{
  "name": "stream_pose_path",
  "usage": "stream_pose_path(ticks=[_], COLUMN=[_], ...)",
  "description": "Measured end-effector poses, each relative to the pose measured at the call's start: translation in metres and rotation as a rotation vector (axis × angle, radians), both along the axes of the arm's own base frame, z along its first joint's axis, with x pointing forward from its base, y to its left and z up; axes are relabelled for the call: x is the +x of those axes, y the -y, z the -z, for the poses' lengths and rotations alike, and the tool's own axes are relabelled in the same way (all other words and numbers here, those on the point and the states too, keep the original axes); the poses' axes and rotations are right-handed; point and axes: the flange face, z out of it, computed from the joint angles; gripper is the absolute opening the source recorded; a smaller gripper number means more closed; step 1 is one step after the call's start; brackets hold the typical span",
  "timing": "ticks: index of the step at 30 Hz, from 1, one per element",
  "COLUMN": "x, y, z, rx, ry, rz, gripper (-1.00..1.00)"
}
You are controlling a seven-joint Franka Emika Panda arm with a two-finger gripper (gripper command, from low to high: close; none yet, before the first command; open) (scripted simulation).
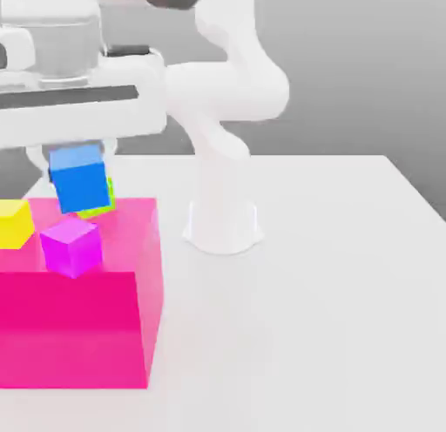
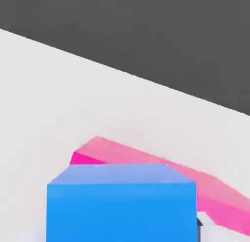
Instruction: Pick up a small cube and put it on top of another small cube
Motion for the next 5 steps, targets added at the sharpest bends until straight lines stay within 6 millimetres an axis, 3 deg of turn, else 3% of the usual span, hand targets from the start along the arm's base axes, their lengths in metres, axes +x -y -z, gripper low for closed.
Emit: stream_pose_path(ticks=[1, 2, 5], x=[-0.0016, -0.0027, -0.0027], y=[0.0017, 0.0026, 0.0025], z=[0.0139, 0.0226, 0.0226], rx=[0.0, 0.001, 0.001], ry=[0.0, 0.0, 0.0], rz=[0.005, 0.008, 0.008], gripper=[-1.0, 1.0, 1.0])
